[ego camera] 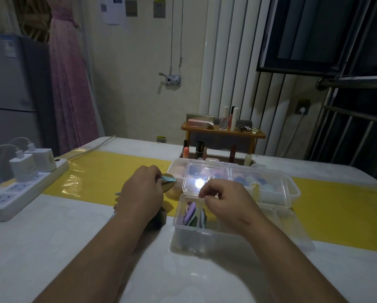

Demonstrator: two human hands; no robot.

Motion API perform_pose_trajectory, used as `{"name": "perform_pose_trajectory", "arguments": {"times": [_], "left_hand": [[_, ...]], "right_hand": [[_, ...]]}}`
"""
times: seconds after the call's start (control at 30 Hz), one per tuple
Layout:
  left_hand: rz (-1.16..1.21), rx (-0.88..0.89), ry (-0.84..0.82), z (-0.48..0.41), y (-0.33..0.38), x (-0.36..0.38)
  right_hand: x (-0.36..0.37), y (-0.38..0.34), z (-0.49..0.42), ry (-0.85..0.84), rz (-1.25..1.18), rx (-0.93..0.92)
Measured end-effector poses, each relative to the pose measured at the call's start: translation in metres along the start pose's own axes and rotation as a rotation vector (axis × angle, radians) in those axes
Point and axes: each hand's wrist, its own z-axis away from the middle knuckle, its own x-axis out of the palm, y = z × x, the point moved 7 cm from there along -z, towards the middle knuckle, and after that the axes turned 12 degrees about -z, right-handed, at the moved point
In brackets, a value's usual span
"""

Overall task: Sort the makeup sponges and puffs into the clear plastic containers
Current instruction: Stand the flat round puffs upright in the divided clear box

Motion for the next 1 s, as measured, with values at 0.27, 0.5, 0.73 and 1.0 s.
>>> {"name": "perform_pose_trajectory", "arguments": {"times": [0.27, 0.5, 0.73, 1.0], "left_hand": [[0.483, -0.095, -0.017, 0.002, -0.001, 0.004], [0.810, -0.081, -0.166, 0.009, 0.016, 0.006], [0.913, 0.033, -0.240, 0.015, 0.029, 0.004], [0.984, -0.068, -0.253, 0.012, 0.019, 0.012]], "right_hand": [[-0.005, -0.004, 0.001, 0.065, -0.036, -0.045], [-0.009, -0.014, 0.003, 0.128, -0.052, -0.160], [-0.007, -0.022, 0.002, 0.104, -0.021, -0.270], [-0.029, -0.011, 0.005, 0.332, -0.265, -0.187]]}}
